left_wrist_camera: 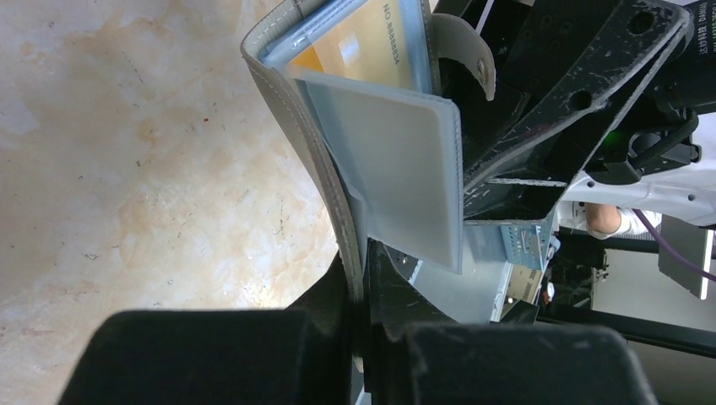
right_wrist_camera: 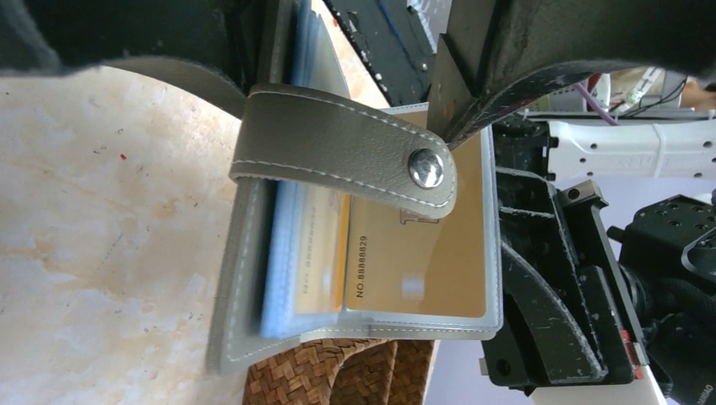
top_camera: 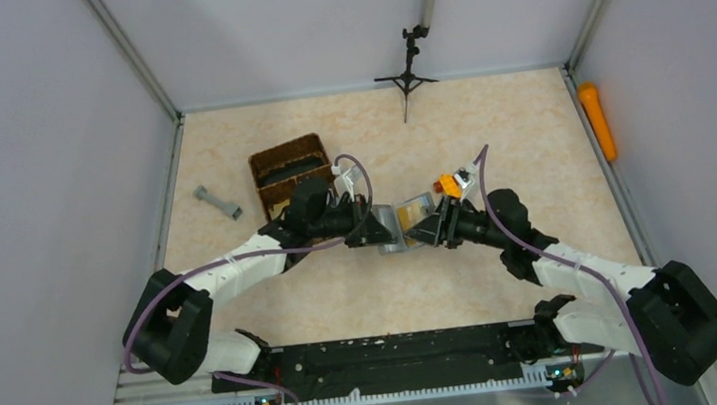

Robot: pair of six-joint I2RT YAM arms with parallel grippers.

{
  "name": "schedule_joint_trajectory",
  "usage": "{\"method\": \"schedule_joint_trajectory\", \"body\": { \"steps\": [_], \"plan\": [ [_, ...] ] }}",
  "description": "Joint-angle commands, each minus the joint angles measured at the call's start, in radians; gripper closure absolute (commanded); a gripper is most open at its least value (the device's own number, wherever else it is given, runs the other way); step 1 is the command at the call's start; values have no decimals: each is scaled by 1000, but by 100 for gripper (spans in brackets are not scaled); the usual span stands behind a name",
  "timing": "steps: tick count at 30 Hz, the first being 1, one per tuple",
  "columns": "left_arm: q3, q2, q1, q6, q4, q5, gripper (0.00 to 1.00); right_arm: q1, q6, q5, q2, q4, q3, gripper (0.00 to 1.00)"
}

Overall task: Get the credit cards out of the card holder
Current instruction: Remove the credit card from the card holder.

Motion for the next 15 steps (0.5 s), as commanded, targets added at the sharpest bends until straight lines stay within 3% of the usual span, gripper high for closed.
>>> {"method": "schedule_joint_trajectory", "body": {
  "steps": [1, 11, 15],
  "plan": [
    [37, -15, -8, 6, 66, 33, 100, 6, -25, -42, 7, 43, 59, 42],
    [19, -11, -10, -35, 153, 65, 100, 6, -35, -40, -1, 31, 58, 42],
    [16, -19, -11, -32, 152, 60, 100, 6, -33, 11, -32, 12, 49, 66]
  ]
}}
